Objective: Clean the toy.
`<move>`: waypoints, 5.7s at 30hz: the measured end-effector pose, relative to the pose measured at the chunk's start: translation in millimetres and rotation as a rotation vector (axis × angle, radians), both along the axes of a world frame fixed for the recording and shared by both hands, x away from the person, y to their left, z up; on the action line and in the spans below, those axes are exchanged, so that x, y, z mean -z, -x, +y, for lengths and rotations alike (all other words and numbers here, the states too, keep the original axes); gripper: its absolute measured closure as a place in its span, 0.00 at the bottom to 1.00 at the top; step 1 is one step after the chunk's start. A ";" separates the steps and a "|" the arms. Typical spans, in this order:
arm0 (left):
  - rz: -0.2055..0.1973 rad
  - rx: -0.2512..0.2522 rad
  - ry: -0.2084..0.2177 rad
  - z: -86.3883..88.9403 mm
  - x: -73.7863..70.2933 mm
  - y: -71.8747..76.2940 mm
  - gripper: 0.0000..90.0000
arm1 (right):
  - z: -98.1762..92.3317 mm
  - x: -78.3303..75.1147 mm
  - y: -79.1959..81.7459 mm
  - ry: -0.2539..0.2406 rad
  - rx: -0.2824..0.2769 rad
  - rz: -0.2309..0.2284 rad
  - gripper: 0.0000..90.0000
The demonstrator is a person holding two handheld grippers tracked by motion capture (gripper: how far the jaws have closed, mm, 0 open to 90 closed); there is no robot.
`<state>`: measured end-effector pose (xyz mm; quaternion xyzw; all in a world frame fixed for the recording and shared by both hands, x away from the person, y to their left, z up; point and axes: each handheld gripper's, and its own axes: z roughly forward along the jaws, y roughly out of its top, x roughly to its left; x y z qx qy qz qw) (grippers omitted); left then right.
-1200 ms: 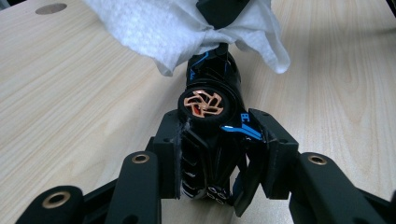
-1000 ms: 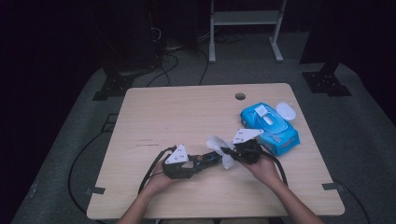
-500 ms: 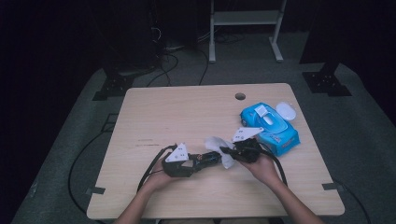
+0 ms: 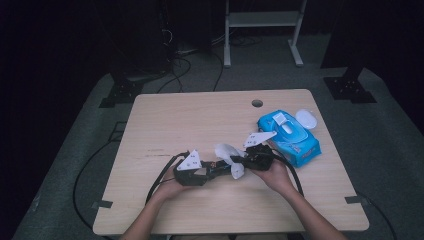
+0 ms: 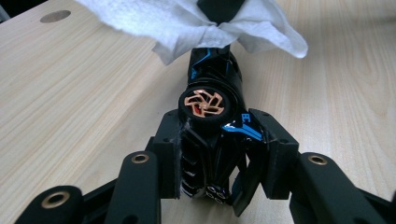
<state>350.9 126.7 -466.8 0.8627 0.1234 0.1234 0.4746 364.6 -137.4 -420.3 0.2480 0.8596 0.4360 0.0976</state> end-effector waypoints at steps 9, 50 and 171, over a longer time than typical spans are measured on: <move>0.222 -0.049 0.037 3.2 7.1 -5.5 0.42 | -2.5 2.7 11.2 -0.007 -0.001 -0.011 0.93; 0.201 -0.059 -0.043 -1.6 12.7 2.4 0.24 | -1.8 22.4 39.1 0.002 -0.060 0.038 0.93; 0.010 -0.049 -0.141 -17.8 6.9 7.0 0.27 | -3.2 26.6 1.1 0.066 0.044 0.019 0.94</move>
